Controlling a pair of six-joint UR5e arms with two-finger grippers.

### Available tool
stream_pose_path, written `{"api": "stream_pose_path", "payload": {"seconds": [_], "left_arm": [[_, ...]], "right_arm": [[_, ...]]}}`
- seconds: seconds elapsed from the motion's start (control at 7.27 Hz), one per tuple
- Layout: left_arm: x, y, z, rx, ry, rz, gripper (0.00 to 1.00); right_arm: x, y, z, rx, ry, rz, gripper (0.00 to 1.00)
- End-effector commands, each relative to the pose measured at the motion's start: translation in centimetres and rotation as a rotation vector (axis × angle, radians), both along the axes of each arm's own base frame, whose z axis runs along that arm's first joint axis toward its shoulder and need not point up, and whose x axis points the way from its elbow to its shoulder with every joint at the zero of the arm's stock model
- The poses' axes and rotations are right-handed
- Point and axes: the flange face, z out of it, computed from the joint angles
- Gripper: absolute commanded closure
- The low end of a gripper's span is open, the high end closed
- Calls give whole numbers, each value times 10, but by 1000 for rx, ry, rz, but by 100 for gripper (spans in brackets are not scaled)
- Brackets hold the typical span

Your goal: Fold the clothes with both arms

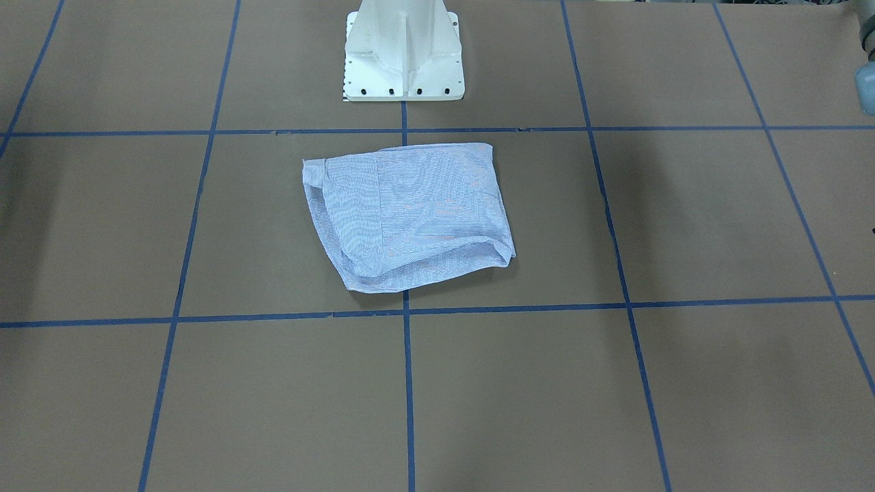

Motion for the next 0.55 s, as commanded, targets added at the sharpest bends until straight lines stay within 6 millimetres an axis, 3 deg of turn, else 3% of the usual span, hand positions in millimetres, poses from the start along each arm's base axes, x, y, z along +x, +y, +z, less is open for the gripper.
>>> {"api": "stream_pose_path", "payload": {"seconds": [0.0, 0.28, 0.41], "left_arm": [[-23, 7, 8, -63, 13, 17, 0], [-62, 11, 8, -80, -14, 84, 0], [-68, 17, 1, -79, -18, 109, 0]], "right_arm": [[4, 7, 10, -36, -16, 27, 0], [5, 11, 14, -57, -29, 41, 0], [3, 12, 13, -65, -52, 42, 0]]}}
